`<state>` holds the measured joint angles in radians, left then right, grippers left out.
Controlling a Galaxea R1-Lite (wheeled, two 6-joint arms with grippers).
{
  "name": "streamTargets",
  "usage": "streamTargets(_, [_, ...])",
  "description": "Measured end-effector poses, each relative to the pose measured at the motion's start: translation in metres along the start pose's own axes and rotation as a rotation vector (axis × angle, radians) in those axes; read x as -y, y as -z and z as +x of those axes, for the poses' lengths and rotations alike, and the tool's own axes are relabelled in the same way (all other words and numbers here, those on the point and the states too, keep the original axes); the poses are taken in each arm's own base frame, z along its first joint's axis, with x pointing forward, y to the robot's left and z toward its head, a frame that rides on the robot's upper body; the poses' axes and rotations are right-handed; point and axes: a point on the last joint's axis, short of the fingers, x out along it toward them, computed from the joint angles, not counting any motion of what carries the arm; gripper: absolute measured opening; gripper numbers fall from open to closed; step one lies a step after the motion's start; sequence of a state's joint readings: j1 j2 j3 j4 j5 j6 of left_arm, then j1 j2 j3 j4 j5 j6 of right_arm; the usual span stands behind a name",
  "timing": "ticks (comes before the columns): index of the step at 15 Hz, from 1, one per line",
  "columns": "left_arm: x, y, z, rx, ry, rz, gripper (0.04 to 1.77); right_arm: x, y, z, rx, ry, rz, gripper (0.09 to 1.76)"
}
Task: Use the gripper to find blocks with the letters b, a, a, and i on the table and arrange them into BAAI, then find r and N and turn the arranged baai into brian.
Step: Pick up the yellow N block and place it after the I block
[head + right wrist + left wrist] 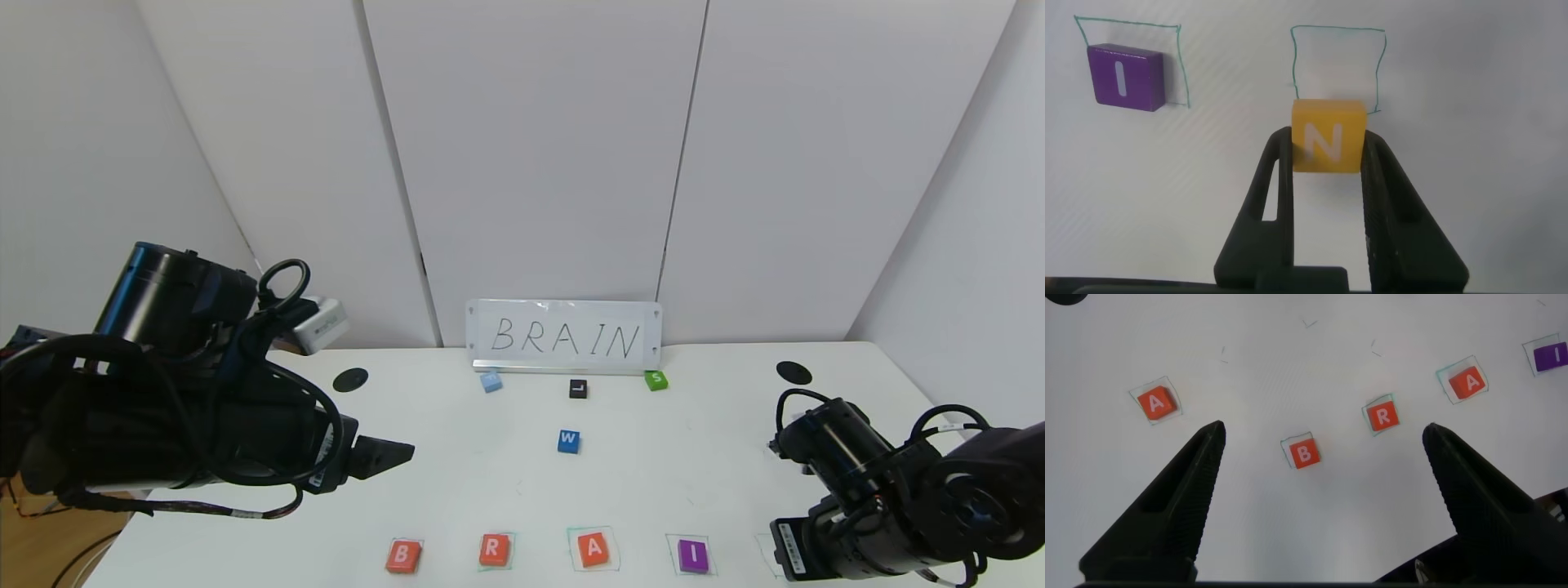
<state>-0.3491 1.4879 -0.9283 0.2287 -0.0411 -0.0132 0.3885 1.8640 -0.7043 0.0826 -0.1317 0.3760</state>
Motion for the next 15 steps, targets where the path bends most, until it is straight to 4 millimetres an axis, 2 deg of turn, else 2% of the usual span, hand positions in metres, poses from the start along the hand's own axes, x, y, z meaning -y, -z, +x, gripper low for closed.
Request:
streamTargets(7, [0.0,0.001,0.001,-0.006,0.0,0.0,1.72,0.008,-0.006,0.017,-0.004,0.003,-0.012,0.55])
streamTargets(11, [0.0,0.001,0.002,-0.007,0.001,0.0,1.72,0.007,-0.009,0.031,-0.02,0.007,-0.005,0.55])
streamTargets(15, [0.0,0.001,0.002,-0.007,0.001,0.001,1.72,0.006,-0.009,0.037,-0.031,0.01,-0.006,0.55])
